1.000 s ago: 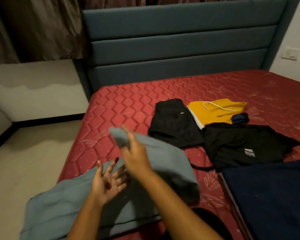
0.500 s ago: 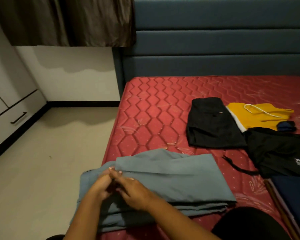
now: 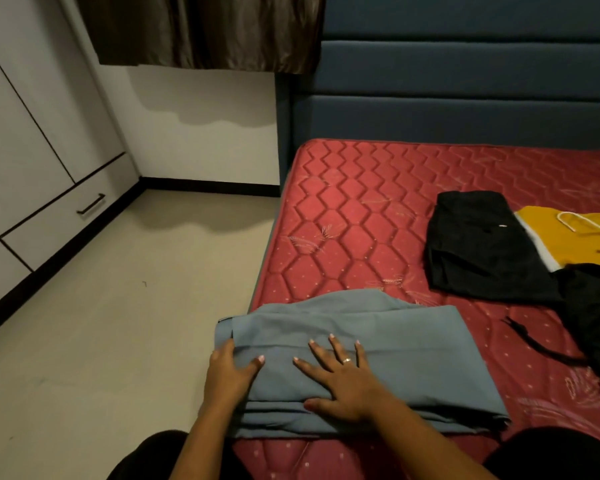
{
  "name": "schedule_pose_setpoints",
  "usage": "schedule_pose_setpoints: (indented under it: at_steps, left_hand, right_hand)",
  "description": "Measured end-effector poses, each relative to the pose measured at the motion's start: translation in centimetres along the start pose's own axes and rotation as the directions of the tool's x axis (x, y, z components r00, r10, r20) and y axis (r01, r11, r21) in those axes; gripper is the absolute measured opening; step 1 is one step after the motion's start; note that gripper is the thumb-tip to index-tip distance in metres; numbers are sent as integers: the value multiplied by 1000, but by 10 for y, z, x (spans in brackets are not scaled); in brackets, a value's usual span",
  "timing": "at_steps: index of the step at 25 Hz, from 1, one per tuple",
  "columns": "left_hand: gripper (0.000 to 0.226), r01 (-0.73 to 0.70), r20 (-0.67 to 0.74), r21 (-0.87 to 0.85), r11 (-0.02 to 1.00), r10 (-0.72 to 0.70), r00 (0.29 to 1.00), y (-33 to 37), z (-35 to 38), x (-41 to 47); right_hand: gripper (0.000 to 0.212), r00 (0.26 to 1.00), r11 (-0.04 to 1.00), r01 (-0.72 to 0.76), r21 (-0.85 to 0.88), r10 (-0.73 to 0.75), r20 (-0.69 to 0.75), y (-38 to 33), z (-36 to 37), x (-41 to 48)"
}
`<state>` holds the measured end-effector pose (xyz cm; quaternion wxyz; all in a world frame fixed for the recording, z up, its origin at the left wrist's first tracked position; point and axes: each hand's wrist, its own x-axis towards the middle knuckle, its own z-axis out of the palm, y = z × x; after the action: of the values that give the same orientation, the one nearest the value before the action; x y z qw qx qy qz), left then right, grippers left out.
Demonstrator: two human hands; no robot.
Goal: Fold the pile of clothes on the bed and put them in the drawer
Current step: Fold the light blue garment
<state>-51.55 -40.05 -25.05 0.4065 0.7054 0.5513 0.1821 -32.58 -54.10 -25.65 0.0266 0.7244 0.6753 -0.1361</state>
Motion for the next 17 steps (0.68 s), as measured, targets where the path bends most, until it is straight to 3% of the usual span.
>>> schedule_pose_setpoints:
  at_steps: [4, 6, 9, 11, 12, 14, 16, 17]
  left_hand:
    - [91, 20, 109, -123, 992, -7, 994, 5, 0, -1]
    - [97, 64, 167, -208, 976, -29, 986, 6, -2, 5]
    - [98, 265, 262, -403, 876, -167, 951, 5, 0, 8]
    - [91, 425, 354, -460, 780, -278, 893, 8, 5, 3]
    - [82, 500, 412, -481, 720, -318, 854, 13, 6, 1]
    - [50, 608, 525, -511, 608, -340, 780, 34, 8, -4]
    - [25, 643, 574, -560, 522, -316, 756, 69, 8, -8]
    - [23, 633, 574, -594, 497, -289, 766, 90, 8, -11]
  right_hand:
    - [70, 999, 994, -39, -106, 37, -24, 0, 15, 1]
    - [77, 999, 998, 2, -61, -5, -43, 6, 11, 0]
    - [79, 1000, 1000, 11, -13, -11, -2, 10, 10, -8]
    - [74, 999, 1000, -5, -17, 4, -40, 6, 11, -16]
    - [72, 991, 999, -4, -44, -2, -135, 1, 10, -20]
    - [68, 952, 999, 45, 15, -38, -304, -14, 10, -25]
    - [52, 863, 980, 178, 87, -113, -493, -40, 17, -30]
    - [46, 865, 968, 228, 104, -152, -479, -55, 22, -33]
